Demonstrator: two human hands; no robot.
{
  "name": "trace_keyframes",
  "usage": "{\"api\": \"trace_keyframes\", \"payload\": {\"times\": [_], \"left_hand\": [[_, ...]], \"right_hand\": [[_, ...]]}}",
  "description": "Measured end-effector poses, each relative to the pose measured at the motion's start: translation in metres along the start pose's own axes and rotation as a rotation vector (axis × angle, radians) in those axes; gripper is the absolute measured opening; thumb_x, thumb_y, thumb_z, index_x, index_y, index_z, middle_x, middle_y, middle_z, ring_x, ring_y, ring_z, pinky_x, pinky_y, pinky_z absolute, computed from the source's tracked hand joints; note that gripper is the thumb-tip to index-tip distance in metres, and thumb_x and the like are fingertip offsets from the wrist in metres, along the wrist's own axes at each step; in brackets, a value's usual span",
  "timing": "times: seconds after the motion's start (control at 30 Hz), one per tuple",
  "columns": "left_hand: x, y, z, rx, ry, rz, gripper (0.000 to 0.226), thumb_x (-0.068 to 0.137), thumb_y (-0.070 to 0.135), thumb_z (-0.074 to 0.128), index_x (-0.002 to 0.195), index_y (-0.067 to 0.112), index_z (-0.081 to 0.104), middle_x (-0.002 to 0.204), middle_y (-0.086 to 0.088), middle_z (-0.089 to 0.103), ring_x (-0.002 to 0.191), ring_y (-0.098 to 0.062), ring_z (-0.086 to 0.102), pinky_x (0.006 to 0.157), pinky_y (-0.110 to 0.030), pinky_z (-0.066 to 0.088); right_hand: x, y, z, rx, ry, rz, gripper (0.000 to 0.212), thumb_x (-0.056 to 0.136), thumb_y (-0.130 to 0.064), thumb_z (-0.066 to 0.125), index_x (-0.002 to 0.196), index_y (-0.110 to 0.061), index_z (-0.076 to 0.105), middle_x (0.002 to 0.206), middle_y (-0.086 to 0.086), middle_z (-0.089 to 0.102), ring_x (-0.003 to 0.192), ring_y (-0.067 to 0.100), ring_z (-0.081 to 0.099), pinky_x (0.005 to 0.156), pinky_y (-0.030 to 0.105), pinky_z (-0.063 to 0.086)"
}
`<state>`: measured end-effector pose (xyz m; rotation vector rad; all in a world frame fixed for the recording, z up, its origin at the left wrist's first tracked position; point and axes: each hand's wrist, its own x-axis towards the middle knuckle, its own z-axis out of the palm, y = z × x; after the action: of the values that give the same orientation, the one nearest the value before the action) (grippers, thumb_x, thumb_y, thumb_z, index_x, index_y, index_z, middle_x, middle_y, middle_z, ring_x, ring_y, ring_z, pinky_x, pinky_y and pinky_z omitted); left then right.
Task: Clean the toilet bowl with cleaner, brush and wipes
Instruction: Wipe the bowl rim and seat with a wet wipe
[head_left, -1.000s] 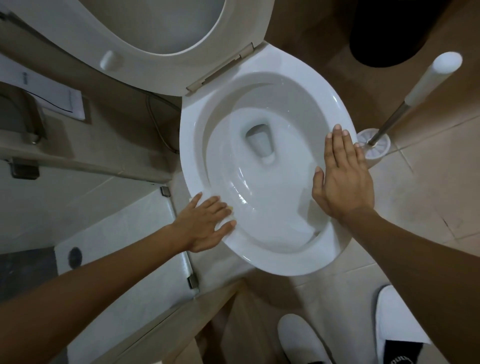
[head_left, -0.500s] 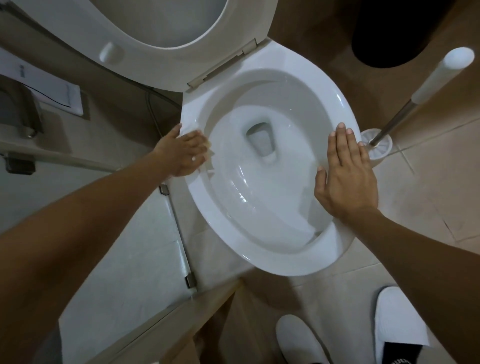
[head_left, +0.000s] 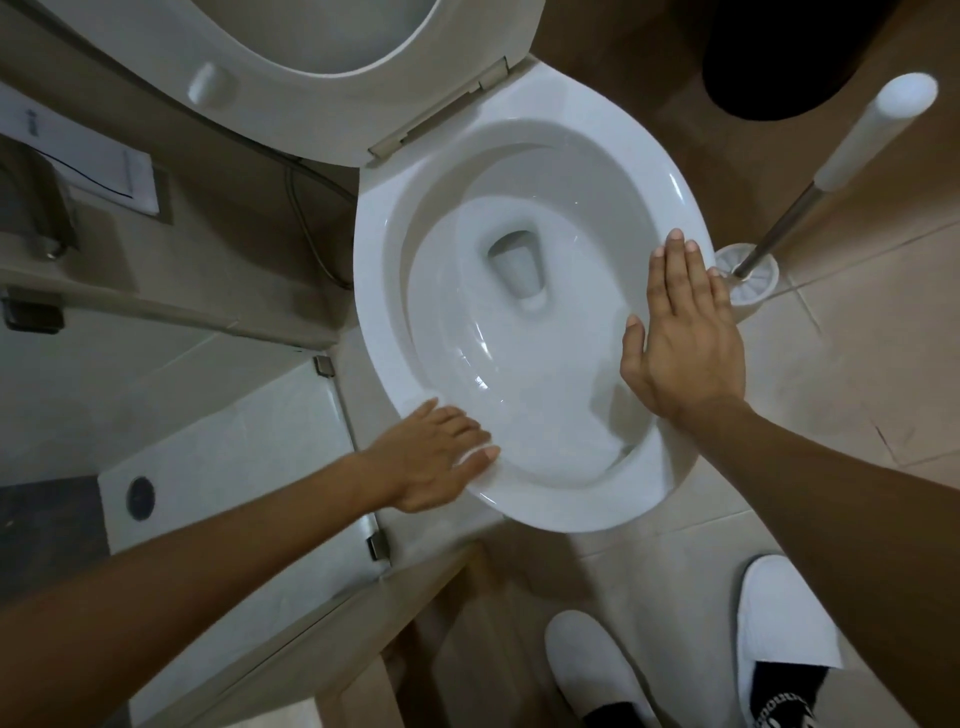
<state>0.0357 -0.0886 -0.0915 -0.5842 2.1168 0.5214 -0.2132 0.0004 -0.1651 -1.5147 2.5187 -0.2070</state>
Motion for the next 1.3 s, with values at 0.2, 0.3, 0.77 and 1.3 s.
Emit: {"api": "trace_keyframes", "payload": {"times": [0.2, 0.3, 0.77, 1.3], "left_hand": [[-0.009, -0.011, 0.001, -0.055, 0.082, 0.003, 0.049, 0.103, 0.036, 0.011, 0.149, 0.029, 0.027, 0.154, 0.009, 0.029, 0.144, -0.006, 0.014, 0.114, -0.027, -0.009], [-0.01, -0.001, 0.004, -0.066, 0.108, -0.072, 0.047, 0.103, 0.034, 0.013, 0.149, 0.028, 0.026, 0.155, 0.007, 0.026, 0.145, -0.008, 0.009, 0.112, -0.026, -0.01], [-0.011, 0.077, 0.02, -0.327, 0.017, 0.041, 0.049, 0.104, 0.038, 0.016, 0.152, 0.03, 0.014, 0.158, 0.009, 0.016, 0.145, -0.008, 0.007, 0.112, -0.025, -0.008], [-0.007, 0.111, 0.065, -0.258, 0.344, 0.185, 0.058, 0.101, 0.04, 0.023, 0.152, 0.027, -0.002, 0.16, 0.004, -0.002, 0.147, -0.011, -0.005, 0.118, -0.029, -0.007]], "right_hand": [[0.001, 0.0, 0.0, -0.017, 0.003, -0.002, 0.069, 0.094, -0.036, 0.024, 0.152, -0.001, 0.011, 0.16, 0.014, 0.005, 0.148, 0.026, 0.007, 0.121, 0.041, 0.008], [-0.001, 0.0, -0.001, -0.018, -0.002, 0.001, 0.069, 0.094, -0.036, 0.025, 0.151, -0.001, 0.011, 0.16, 0.015, 0.006, 0.148, 0.026, 0.007, 0.12, 0.041, 0.008], [0.0, -0.001, -0.005, -0.052, -0.034, 0.001, 0.071, 0.094, -0.041, 0.019, 0.152, -0.003, 0.006, 0.16, 0.014, 0.0, 0.148, 0.025, 0.0, 0.117, 0.037, -0.002], [0.0, -0.001, -0.005, -0.066, -0.034, 0.001, 0.071, 0.095, -0.045, 0.019, 0.152, -0.004, 0.006, 0.16, 0.013, 0.001, 0.148, 0.026, 0.001, 0.117, 0.037, -0.003]]}}
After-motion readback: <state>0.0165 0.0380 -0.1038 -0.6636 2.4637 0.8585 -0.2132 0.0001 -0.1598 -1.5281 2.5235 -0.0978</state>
